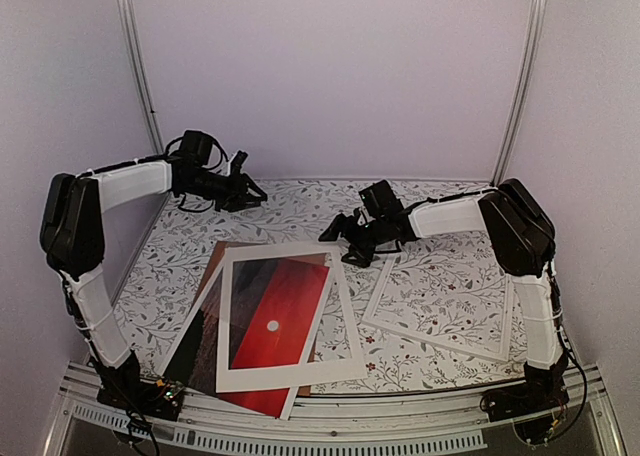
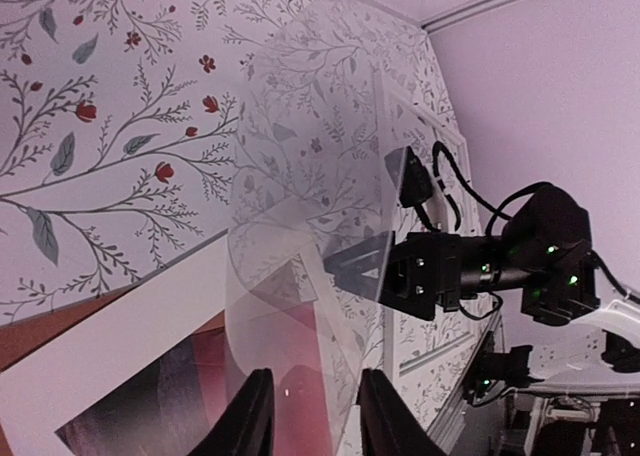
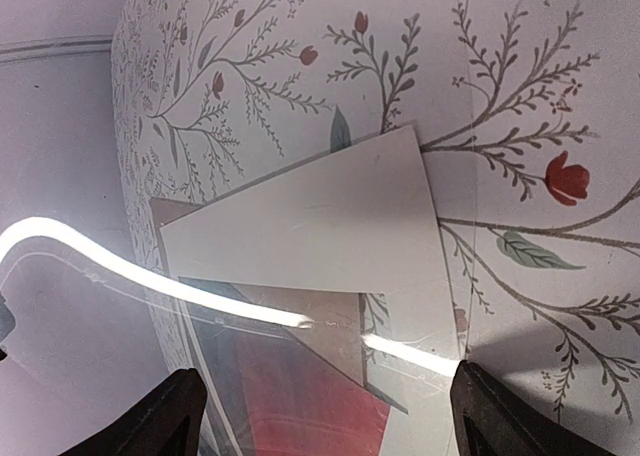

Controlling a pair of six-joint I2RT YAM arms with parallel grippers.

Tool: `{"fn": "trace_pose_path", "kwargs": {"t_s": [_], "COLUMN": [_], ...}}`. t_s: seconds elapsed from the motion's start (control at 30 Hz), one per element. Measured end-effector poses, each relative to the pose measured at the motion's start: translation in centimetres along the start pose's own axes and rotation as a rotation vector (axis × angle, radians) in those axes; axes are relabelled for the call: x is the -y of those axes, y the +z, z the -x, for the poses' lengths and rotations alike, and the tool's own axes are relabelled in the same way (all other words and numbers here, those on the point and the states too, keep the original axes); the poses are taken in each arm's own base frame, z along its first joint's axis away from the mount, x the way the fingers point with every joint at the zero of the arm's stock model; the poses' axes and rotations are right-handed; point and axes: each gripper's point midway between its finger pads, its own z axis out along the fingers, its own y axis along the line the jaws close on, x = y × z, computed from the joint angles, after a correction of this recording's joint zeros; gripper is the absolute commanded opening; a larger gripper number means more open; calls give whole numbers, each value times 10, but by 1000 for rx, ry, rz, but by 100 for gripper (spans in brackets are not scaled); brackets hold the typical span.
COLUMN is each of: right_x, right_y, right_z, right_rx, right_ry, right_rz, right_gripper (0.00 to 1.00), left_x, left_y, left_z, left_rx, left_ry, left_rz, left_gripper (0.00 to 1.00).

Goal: Put the photo into the frame
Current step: Pick up the glass panel from the mat board, then move the frame body to the center of the board.

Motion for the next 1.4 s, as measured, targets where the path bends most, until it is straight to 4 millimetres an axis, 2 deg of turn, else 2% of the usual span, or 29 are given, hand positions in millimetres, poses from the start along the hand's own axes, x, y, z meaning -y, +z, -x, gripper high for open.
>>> {"fn": "trace_pose_path", "kwargs": {"t_s": [0.2,0.37,0.53,0.63,0.83,0.93,1.03,1.23,1.4], "right_x": [-1,-1,0,-16,-75,-84,-66,9,40], "right_y": [0,-1,-14,-38,-126,-159,-174,-174,-168], "right_z": [0,0,3,9,21,28,33,31,33], "right_rx": [-1,5,25,72,226,298,339,316,299], "right_ry": [-8,-52,-125,-207,-398,-457,-480,-478,-472], "right_rz": [-7,-26,-73,-79,-11,-27,-117,-382,-494], "right_gripper": [89,89,90,91,91,91,91,91,92], "left_x": [-7,-15,-9,13,66,82,95,133,173], "left_y": [-2,-5,-16,-34,-79,-96,-108,-145,-182], "left_z": [1,0,0,6,15,16,12,5,1], "left_rx": [-1,-7,-3,39,159,202,228,323,414], "left_ry": [41,60,82,124,233,268,291,348,403], "left_rz": [96,156,170,146,77,47,11,-79,-161], "left_gripper": [15,0,0,0,0,0,0,0,0]}}
